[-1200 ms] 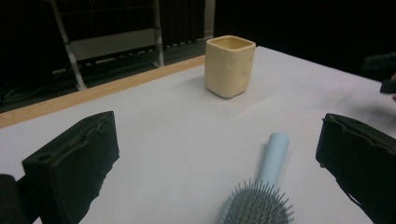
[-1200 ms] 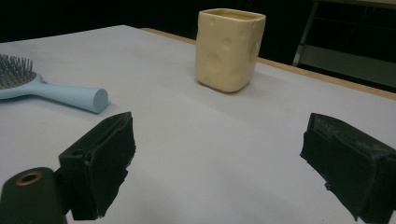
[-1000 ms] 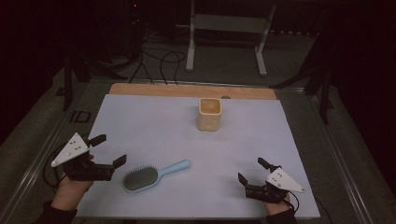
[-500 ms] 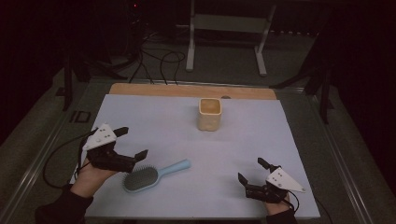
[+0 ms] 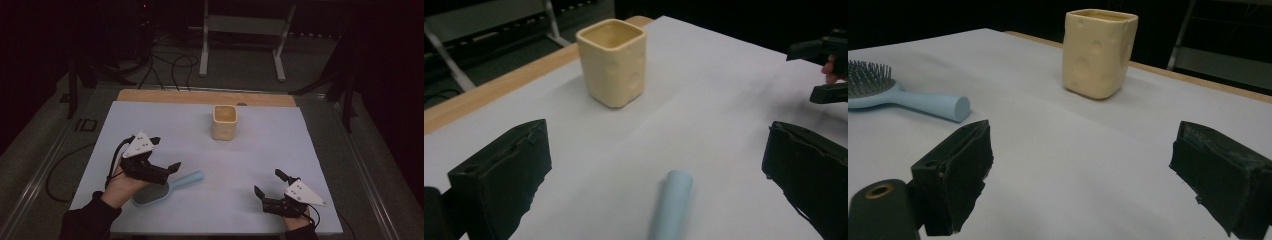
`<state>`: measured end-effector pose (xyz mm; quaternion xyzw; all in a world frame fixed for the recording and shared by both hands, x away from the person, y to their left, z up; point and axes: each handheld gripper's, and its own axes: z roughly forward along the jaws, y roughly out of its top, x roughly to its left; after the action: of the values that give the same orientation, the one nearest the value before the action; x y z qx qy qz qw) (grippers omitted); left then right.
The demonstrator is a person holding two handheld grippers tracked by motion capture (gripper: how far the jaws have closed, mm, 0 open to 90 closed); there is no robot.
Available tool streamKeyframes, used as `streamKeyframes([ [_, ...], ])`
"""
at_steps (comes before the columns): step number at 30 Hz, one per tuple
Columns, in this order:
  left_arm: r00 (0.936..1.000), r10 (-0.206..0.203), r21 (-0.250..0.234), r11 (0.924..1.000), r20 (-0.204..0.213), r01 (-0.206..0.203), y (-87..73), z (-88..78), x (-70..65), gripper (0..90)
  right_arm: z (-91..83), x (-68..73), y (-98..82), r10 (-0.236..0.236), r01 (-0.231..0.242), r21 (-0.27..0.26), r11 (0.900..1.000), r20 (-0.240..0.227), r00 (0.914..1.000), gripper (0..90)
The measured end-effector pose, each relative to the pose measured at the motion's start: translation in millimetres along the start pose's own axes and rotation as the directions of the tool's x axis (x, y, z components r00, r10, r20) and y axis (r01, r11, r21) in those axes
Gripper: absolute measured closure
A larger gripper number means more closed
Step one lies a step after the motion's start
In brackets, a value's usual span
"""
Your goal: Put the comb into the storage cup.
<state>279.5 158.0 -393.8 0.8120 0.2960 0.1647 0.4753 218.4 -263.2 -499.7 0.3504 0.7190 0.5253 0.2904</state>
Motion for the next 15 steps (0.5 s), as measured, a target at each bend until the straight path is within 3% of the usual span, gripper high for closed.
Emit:
streamKeyframes([
  [11, 0.9995, -0.012, 0.051, 0.9986, 0.03, 0.011, -6.4, 35.2, -10.1, 0.0, -0.1, 0.7, 0.2, 0.004, -0.004, -0.002, 1.0, -0.007, 1.0, 9.2],
  [15, 0.9986, 0.01, 0.085, 0.9963, 0.051, -0.014, -12.1, 48.8, -15.6, 3.9, 0.2, 0.7, 0.0, 0.006, -0.006, 0.0, 1.0, -0.006, 1.0, 9.2],
])
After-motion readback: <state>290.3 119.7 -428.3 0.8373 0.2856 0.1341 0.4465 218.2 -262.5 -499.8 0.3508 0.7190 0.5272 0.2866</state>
